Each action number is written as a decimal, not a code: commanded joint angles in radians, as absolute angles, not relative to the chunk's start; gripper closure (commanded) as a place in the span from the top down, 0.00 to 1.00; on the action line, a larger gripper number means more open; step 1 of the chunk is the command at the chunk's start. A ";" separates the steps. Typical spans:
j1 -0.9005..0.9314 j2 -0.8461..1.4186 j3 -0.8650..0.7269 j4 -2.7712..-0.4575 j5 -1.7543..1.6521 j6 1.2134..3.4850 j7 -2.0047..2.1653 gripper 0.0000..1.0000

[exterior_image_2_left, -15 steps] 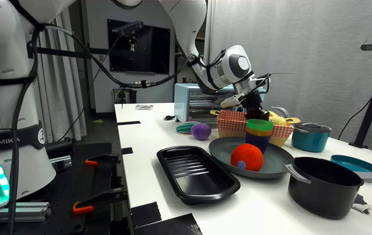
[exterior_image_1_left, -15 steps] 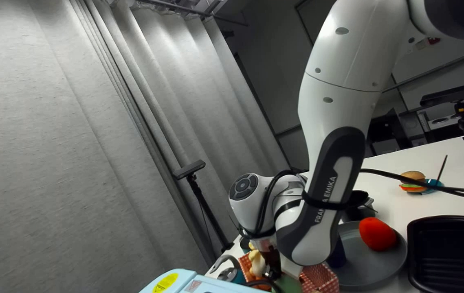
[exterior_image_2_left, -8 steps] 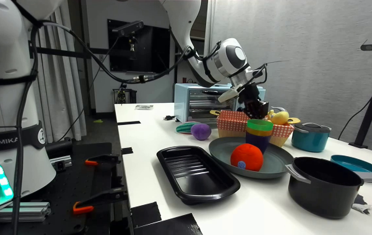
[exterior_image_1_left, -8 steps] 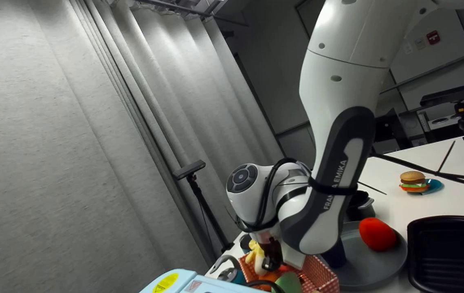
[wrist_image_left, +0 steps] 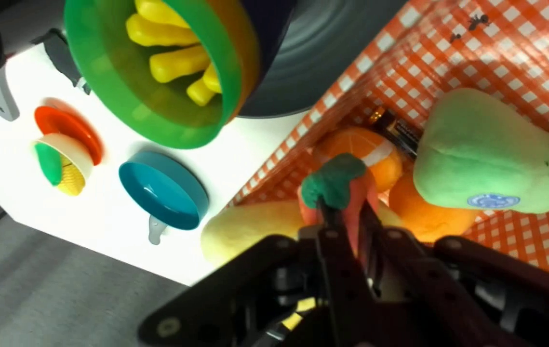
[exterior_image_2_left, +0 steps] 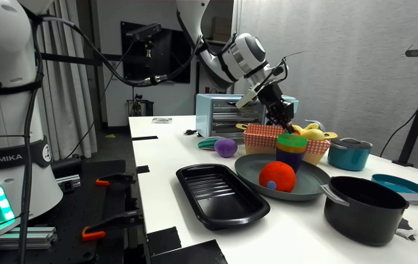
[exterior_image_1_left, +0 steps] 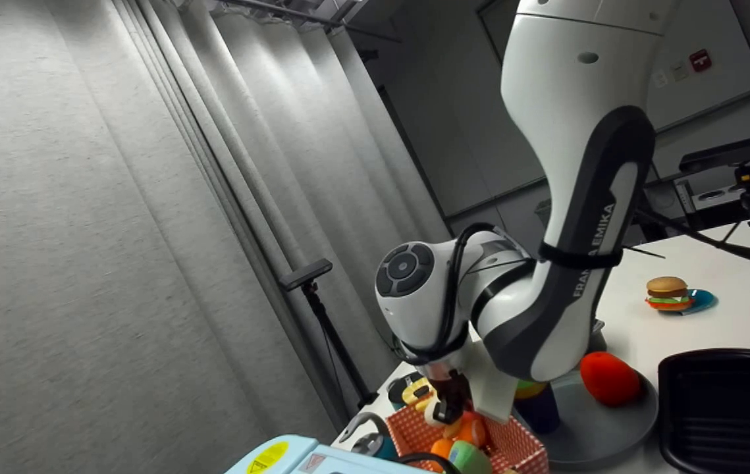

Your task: Set the cups upright then put the banana plush toy on the plate

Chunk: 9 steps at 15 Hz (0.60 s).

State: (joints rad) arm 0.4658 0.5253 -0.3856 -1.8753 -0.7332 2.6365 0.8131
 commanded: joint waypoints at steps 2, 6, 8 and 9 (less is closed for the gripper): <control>0.448 0.407 -0.357 -1.976 -0.930 2.587 1.000 0.03; 0.382 0.355 -0.283 -2.011 -1.063 2.527 1.117 0.03; 0.339 0.338 -0.238 -2.019 -1.097 2.502 1.144 0.03; 0.319 0.334 -0.217 -2.019 -1.108 2.491 1.152 0.03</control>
State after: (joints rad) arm 0.3909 0.3912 -0.2918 -1.9809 -1.0431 2.5285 1.0984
